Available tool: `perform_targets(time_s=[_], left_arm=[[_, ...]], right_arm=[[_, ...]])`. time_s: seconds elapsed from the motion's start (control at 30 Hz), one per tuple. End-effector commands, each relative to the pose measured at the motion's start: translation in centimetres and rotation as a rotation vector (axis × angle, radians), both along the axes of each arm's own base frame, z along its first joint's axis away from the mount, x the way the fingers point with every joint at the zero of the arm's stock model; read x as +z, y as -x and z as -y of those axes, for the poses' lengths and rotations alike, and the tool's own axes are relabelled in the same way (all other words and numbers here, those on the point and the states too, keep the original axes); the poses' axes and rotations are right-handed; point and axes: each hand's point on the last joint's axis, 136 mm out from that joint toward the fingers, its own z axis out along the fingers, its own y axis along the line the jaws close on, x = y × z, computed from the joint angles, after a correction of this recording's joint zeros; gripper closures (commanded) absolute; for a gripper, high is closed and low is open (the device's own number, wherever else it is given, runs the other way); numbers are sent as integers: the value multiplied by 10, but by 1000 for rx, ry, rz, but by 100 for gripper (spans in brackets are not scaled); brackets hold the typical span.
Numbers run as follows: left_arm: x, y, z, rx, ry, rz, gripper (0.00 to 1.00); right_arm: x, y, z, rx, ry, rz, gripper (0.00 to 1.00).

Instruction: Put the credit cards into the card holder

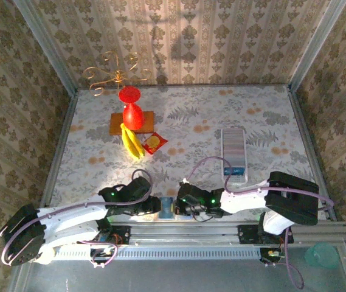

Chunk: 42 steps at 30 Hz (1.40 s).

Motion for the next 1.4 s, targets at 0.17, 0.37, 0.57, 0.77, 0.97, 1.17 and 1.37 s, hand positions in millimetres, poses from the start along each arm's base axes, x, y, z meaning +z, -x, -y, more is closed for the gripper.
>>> perform_targets(time_s=[0.17,0.37,0.57,0.77,0.97,1.17,1.37], left_arm=[[-2,6,10,-2,71,-42,56],[8,4,10,16,127,-10,55],[24,-1,15,33,213,37,55],[34,-2,17,25,238,58,64],[24,0,3,40,159,44,82],[22,-2,-12,28,56,70,92],[25,-5,-12,25,42,87,93]], right_arm=[[6,3,-20,87,-11,12,100],[11,1,-26,80,-61,27,100],[8,3,-27,78,-79,15,100],[9,2,-25,74,-80,20,100],[26,-7,-19,45,-82,83,100],[34,-16,27,-28,160,122,91],[33,-11,75,-38,419,94,81]])
